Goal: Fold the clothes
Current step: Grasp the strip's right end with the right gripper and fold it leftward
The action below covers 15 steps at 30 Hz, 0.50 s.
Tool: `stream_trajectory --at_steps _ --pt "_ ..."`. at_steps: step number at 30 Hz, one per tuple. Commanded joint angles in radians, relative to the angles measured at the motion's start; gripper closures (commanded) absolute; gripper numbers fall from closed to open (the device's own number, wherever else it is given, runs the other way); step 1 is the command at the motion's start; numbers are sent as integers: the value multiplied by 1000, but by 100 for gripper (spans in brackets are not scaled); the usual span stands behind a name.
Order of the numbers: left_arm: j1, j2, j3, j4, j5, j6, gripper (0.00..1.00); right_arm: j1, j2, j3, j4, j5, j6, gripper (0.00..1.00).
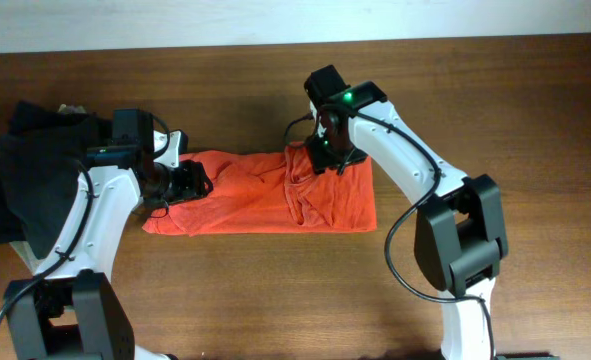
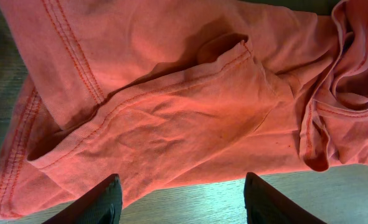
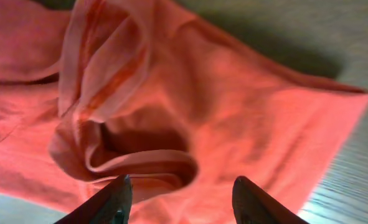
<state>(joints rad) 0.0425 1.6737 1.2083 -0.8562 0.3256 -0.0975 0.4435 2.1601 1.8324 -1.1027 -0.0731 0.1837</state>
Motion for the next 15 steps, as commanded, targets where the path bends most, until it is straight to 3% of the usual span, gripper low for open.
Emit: stream_trajectory --at_steps 1,7,10,15 --pt "5 -6 4 -1 -10 16 38 32 46 -38 -1 -124 -5 44" --pt "5 -6 4 -1 -11 16 38 120 44 -48 -117 -624 -389 45" --pt "5 -6 4 -1 -11 16 38 132 35 -47 -201 -584 -438 52" --pt "5 -6 4 -1 -11 16 37 108 -17 -25 -203 -491 -414 52"
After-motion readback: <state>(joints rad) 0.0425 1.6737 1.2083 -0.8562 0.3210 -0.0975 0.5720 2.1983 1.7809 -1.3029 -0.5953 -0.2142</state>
